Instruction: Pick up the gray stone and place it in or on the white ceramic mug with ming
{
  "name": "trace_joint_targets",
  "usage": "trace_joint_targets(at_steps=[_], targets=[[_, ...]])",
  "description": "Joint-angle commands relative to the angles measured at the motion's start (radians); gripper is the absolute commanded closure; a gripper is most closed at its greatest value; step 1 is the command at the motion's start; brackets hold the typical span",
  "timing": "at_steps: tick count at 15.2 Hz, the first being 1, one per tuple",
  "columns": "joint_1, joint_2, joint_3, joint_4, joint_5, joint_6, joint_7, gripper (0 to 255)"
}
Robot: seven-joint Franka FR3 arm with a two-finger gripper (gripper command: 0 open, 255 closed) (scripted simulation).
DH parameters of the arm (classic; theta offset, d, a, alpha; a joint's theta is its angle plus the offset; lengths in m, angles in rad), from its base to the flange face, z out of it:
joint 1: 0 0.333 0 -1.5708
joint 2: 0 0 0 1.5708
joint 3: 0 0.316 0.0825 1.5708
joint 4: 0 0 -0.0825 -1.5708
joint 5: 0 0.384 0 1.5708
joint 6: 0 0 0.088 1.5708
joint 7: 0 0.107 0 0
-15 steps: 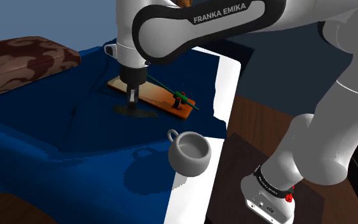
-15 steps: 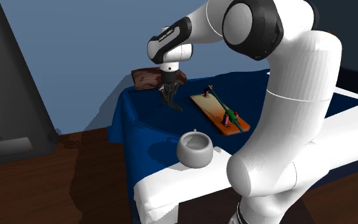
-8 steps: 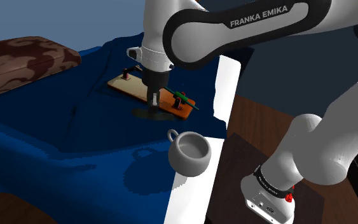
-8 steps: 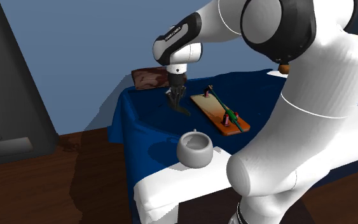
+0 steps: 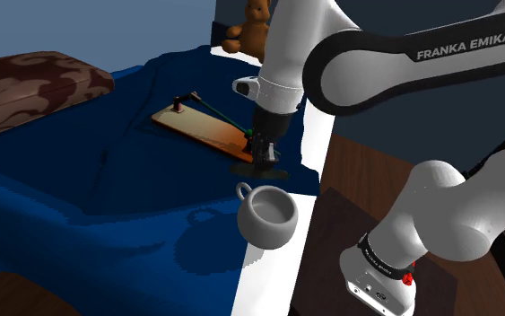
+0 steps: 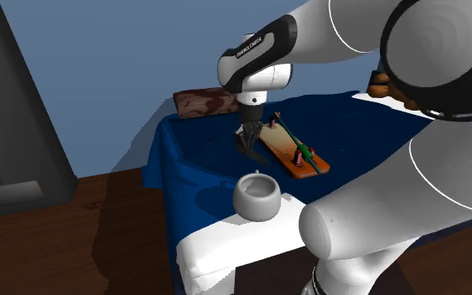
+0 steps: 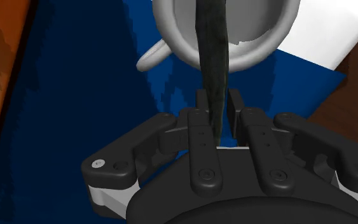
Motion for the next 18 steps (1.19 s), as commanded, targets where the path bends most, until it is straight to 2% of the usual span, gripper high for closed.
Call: trace_joint_targets(at_steps=[1, 14, 18], targets=[[0.007, -0.122, -0.019, -0.107, 0.013, -0.018, -0.025, 255], [0.012, -0.029, 0.0, -0.222, 0.03, 0.191, -0.035, 255], [0.012, -0.022, 0.002, -0.226, 0.031, 0.202, -0.036, 255]])
